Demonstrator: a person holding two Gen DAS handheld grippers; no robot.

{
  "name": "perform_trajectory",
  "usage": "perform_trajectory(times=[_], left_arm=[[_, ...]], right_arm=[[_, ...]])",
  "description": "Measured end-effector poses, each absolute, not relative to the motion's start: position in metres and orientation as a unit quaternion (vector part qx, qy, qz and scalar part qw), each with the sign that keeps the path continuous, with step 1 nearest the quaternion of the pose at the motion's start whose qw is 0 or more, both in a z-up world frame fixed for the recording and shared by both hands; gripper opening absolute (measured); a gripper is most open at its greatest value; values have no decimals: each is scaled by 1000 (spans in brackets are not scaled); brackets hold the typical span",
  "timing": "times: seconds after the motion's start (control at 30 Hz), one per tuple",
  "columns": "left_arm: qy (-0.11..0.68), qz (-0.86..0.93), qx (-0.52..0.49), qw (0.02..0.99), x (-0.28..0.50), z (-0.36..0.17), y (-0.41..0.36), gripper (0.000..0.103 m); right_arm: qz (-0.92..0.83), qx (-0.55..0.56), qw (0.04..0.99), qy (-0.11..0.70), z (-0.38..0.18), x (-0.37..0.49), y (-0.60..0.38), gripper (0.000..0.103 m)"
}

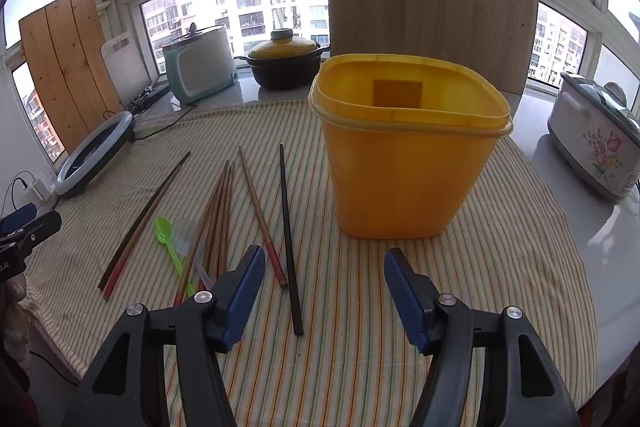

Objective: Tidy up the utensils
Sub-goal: 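Close the left tool on a black chopstick while the right tool grasps another black chopstick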

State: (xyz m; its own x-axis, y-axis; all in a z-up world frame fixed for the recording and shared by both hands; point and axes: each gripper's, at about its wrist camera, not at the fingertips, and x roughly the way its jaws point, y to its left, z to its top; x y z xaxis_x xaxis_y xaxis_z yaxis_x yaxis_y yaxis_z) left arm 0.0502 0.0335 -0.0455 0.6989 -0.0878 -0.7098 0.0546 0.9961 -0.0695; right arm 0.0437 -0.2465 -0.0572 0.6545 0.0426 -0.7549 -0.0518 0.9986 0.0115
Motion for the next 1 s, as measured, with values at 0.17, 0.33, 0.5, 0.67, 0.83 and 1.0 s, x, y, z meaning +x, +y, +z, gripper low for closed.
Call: perform_trajectory(times=[0.17,0.33,0.5,0.67,0.83,1.0], left_arm=[[416,-59,-43,907,65,-67,41,66],[444,-85,-57,890,84,-83,40,47],[450,-102,-61,885,100,-89,38,31],[465,-119,-65,875,114,-98,35,22],[482,-126,-69,864,123,-110,33,17],[488,-128,-75,860,128,-115,33,17]], right_arm=[[55,-26,894,444,-76,58,-230,37],[55,-4,883,467,-91,69,-233,31],[54,8,875,480,-98,74,-238,21],[53,24,871,488,-102,81,-242,16],[48,20,867,495,-111,92,-239,15],[43,6,867,497,-113,97,-234,15]])
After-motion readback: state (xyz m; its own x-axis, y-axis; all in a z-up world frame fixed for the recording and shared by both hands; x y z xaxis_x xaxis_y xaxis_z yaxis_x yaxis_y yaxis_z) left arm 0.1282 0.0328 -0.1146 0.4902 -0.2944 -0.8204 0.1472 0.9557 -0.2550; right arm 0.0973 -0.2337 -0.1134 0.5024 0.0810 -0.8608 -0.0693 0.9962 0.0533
